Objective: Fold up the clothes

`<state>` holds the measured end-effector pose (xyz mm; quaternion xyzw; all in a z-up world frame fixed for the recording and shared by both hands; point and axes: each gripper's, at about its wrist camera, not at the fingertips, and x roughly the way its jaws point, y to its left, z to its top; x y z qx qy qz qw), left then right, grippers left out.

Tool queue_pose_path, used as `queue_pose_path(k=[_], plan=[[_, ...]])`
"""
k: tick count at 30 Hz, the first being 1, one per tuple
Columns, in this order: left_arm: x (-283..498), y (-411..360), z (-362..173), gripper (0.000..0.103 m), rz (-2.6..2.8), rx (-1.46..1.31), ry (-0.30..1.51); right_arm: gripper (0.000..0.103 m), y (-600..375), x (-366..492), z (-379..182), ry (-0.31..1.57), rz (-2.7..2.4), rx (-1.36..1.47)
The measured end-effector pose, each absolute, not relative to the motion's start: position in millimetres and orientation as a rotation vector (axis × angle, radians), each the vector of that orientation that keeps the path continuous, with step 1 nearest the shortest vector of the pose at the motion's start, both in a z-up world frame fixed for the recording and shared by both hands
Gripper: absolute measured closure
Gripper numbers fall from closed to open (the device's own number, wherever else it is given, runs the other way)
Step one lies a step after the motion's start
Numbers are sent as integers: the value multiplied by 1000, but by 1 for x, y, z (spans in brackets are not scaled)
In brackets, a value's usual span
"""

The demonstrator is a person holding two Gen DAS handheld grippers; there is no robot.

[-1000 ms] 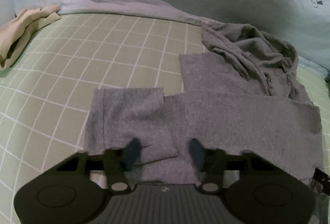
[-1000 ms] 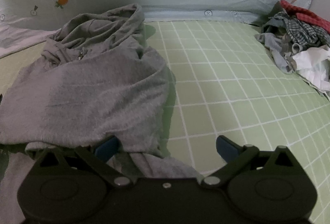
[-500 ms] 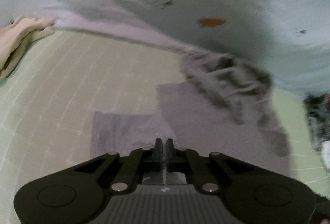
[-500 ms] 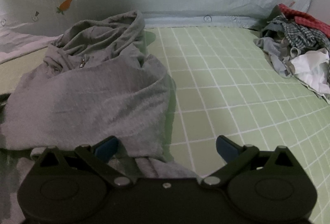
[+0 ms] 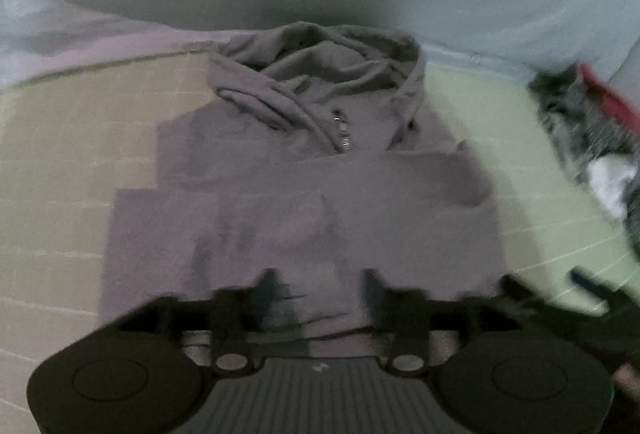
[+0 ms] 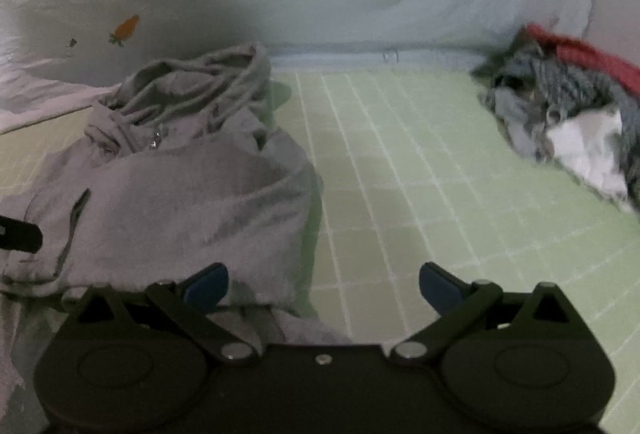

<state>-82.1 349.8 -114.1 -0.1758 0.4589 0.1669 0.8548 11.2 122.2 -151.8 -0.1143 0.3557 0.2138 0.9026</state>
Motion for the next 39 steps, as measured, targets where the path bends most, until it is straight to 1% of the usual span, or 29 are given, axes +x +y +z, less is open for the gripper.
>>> queue_pose_path(k=[1,4,10,13,16,18,19,20,21,22,23,27,33,37,39], plan=[[-83,352,-113,30,367,-366,963,0,123,11,-149,723,449,-238],[-88,365,-114,23,416,-385,969,0,135,13,-143,704,494,-235],[-106,392,-127,22,524,-430,1007,0,180,12,-137,703,627,-255],[-116,406,-134,19,582,-447,1020,1,207,9,-135,727,697,-261],[-122,422,-142,18,644,-467,1038,7,233,8,-139,768,761,-262],[-127,431,-147,18,668,-486,1049,18,248,5,-145,794,799,-269],[-129,435,-150,18,680,-496,1054,21,256,4,-147,806,815,-275],[-130,438,-152,17,683,-505,1057,28,262,2,-150,812,828,-284],[-131,441,-154,17,684,-515,1058,33,268,0,-152,817,840,-292],[-132,443,-156,15,685,-525,1059,33,270,-3,-152,816,848,-295],[-132,444,-158,14,686,-529,1062,36,273,-5,-152,812,851,-298],[-132,445,-164,13,681,-529,1072,63,278,-11,-152,792,851,-306],[-131,447,-169,8,685,-536,1074,68,286,-13,-155,811,885,-303],[-134,450,-171,7,686,-556,1071,67,300,-13,-165,885,882,-327],[-135,450,-170,7,690,-561,1068,67,299,-8,-167,909,867,-276]])
